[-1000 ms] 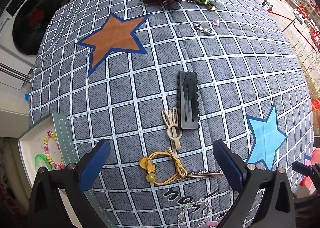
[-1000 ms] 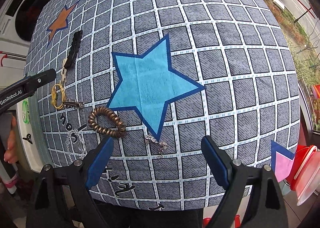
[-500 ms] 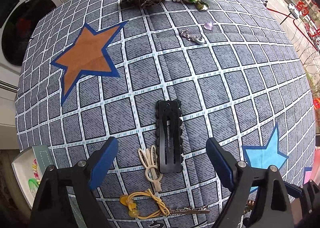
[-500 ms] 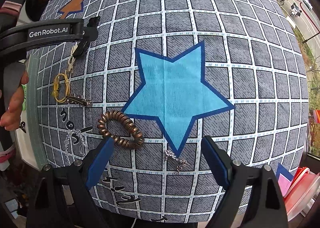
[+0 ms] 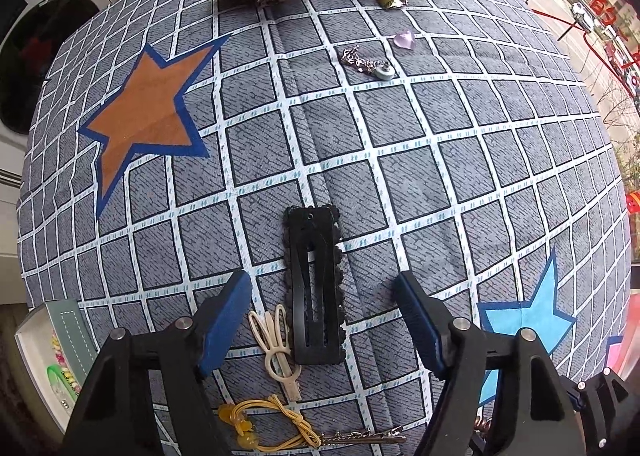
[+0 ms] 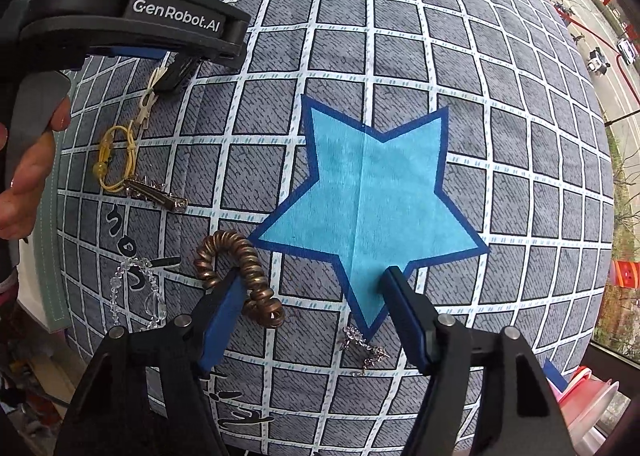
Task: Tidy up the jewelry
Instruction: 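Grasp the black beaded barrette with left while right grasps the brown coil hair tie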
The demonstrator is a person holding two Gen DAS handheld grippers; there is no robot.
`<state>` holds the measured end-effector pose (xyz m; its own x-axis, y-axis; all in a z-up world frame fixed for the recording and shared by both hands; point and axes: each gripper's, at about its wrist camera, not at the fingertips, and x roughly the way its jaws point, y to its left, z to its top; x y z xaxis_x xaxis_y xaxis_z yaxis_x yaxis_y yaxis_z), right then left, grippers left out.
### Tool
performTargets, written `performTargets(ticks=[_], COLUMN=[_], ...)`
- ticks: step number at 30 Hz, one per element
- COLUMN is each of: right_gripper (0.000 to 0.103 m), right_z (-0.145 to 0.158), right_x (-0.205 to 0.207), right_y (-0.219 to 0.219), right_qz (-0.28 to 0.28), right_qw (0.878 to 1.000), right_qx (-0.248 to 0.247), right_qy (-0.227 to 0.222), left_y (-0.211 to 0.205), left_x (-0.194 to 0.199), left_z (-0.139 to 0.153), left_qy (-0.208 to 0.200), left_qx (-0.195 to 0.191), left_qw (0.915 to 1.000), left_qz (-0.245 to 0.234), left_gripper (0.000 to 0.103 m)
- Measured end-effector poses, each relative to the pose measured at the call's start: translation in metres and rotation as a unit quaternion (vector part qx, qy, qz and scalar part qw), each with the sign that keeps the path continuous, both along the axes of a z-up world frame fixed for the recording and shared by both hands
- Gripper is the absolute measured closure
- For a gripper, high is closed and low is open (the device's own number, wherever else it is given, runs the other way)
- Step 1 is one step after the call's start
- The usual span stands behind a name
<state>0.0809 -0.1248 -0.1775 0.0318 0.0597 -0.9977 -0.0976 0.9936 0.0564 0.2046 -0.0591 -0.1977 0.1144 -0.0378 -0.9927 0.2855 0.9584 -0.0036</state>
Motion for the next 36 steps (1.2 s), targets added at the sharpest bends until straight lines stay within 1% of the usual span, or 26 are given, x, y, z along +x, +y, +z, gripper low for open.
performTargets(ticks=[1,3,4,5,6,7,8,11,15,21,25,28,29,30,31,33,34,36], right_gripper=[0.037,0.046,0.055,0.067,0.073,0.085,0.091,0.091,0.091,0.091,0.091,0.091,0.091,0.091,0.091,0.091,0.091,0.091], right_z=[-0.002,-0.003,-0.006,-0.005,-0.005,-0.003,-0.003,-0.003,0.000,0.006,0.012,0.019,0.020,0.021,0.023,0.029,0.036,0.043], right_x=[0.001,0.003,0.002,0.002,0.000,-0.001,0.001,0.005,0.006,0.007,0.012,0.011,0.013,0.017,0.017,0.013,0.002,-0.005], right_y=[0.010,0.022,0.031,0.035,0.038,0.038,0.035,0.028,0.018,-0.001,-0.012,-0.021,-0.027,-0.049,-0.051,-0.055,-0.064,-0.067], right_qz=[0.007,0.019,0.023,0.024,0.022,0.018,0.011,-0.021,-0.057,-0.091,-0.093,-0.093,-0.092,-0.091,-0.090,-0.088,-0.087,-0.082], right_qw=[1.000,0.999,0.999,0.999,0.999,0.999,0.999,1.000,0.998,0.994,0.993,0.993,0.993,0.993,0.993,0.993,0.993,0.993], right_qx=[-0.009,-0.025,-0.031,-0.033,-0.031,-0.029,-0.025,0.002,0.033,0.064,0.072,0.077,0.077,0.078,0.079,0.080,0.081,0.081], right_qy=[-0.004,-0.010,-0.014,-0.018,-0.020,-0.020,-0.019,-0.012,-0.010,-0.013,-0.014,-0.013,-0.012,-0.012,-0.011,-0.011,-0.010,-0.010], left_y=[-0.003,-0.011,-0.016,-0.018,-0.021,-0.023,-0.026,-0.029,-0.024,-0.015,-0.002,0.016,0.020,0.027,0.034,0.045,0.051,0.062], left_x=[0.000,-0.004,-0.008,-0.009,-0.010,-0.011,-0.011,-0.010,-0.015,-0.025,-0.038,-0.050,-0.054,-0.059,-0.062,-0.071,-0.073,-0.082], left_z=[0.000,0.003,0.010,0.012,0.015,0.015,0.017,0.021,0.036,0.060,0.073,0.079,0.082,0.082,0.083,0.087,0.087,0.090], left_qy=[-0.001,-0.004,-0.008,-0.010,-0.012,-0.012,-0.011,-0.010,-0.017,-0.030,-0.038,-0.042,-0.043,-0.043,-0.043,-0.042,-0.042,-0.042], left_qx=[-0.001,-0.004,-0.005,-0.005,-0.007,-0.007,-0.007,-0.017,-0.028,-0.043,-0.053,-0.056,-0.056,-0.057,-0.058,-0.059,-0.059,-0.059], left_qw=[1.0000,1.0000,0.9999,0.9998,0.9997,0.9996,0.9996,0.9996,0.9993,0.9985,0.9979,0.9976,0.9975,0.9974,0.9974,0.9973,0.9972,0.9970], left_qz=[-0.002,-0.007,-0.012,-0.016,-0.020,-0.024,-0.024,-0.018,-0.018,-0.013,-0.006,-0.001,0.001,0.003,0.007,0.014,0.018,0.027], left_gripper=[0.026,0.035,0.044,0.055,0.061,0.067,0.067,0.067,0.067,0.067,0.067,0.067,0.067,0.067,0.067,0.067,0.067,0.067])
